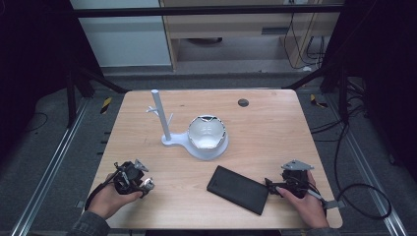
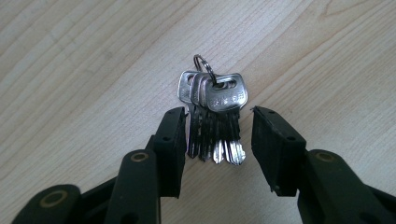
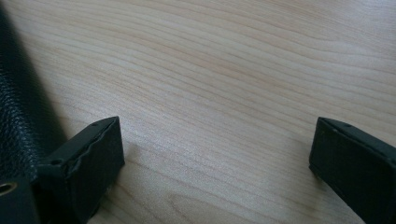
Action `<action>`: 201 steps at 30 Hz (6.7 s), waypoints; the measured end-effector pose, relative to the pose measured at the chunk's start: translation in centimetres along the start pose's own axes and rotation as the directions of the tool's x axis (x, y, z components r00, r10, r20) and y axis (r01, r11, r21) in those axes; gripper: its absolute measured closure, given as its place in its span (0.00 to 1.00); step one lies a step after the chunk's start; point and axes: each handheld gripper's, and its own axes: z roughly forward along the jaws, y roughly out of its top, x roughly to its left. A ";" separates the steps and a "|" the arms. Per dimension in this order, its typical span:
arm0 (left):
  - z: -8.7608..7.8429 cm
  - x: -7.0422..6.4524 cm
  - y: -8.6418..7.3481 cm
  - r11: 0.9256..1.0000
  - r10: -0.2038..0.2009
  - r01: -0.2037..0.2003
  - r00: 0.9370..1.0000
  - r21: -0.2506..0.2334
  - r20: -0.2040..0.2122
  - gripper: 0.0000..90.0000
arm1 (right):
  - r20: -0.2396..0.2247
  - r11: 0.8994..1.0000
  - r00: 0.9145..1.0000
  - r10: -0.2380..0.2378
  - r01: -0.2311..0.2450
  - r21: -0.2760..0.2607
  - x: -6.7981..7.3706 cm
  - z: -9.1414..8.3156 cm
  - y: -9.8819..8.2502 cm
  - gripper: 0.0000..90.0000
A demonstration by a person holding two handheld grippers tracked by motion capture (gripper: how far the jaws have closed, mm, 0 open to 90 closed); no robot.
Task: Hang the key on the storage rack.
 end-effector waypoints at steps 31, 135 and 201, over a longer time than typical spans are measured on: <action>0.9 0.2 0.3 0.999 0.011 -0.013 0.999 0.042 0.042 0.87 | 0.000 1.000 1.000 0.000 0.000 0.000 0.0 0.0 0.0 0.04; -15.8 6.8 14.3 0.989 0.050 -0.076 0.979 -0.124 -0.200 1.00 | 0.000 1.000 1.000 -0.006 0.006 0.011 -0.1 0.2 0.2 0.01; -0.4 -4.9 8.3 0.922 0.161 -0.144 0.987 -0.359 0.016 0.15 | -0.004 1.000 1.000 -0.005 0.005 0.010 -0.1 0.2 0.2 0.01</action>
